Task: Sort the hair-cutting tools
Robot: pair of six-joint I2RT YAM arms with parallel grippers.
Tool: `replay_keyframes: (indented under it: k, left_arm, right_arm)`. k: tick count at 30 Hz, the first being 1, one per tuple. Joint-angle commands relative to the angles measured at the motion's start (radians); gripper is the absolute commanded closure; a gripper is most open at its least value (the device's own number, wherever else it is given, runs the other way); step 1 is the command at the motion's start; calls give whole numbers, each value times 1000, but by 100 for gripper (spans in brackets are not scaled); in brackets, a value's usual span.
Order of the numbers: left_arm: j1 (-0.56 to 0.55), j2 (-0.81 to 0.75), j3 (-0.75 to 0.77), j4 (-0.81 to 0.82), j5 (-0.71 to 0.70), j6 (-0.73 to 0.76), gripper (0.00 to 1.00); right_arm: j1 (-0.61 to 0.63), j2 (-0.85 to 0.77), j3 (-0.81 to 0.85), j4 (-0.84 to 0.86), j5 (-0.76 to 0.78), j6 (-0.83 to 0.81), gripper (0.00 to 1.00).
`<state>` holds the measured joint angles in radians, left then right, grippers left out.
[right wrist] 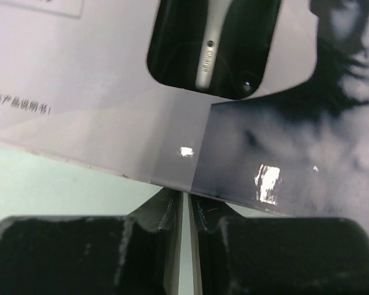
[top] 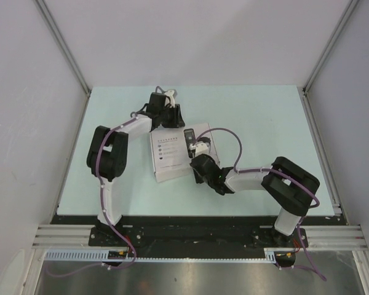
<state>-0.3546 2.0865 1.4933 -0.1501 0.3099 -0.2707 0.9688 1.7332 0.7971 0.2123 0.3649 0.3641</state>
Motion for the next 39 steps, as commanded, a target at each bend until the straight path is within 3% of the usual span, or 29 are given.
replay_keyframes:
  k: [1,6,12,18,24,28,33,39]
  left_arm:
    - [-37,-69,-125,-223,80,-35,53]
    - [-46,-149,-258,-223,75,-76,55]
    - [-47,-258,-349,-221,28,-105,53]
    - [-29,-337,-369,-227,-66,-110,42]
    - [-3,-413,-409,-230,-112,-101,21]
    - [12,-453,-433,-244,-126,-110,21]
    - [46,-526,-473,-249,-167,-125,21]
    - [59,-520,-513,-263,-137,-133,31]
  right_arm:
    - [-139,-29,-2,38,122,27,87]
    - [-264,-66,-25,41,-24,44,85]
    - [-213,-165,-26,-39,-116,12,77]
    - [-151,-299,-54,-197,-170,133,64]
    - [-148,-382,-101,-321,-248,196,47]
    - [-124,-393,-108,-337,-345,116,49]
    - [-49,-347,-114,-291,-354,46,54]
    - [5,-221,-108,-131,-371,27,62]
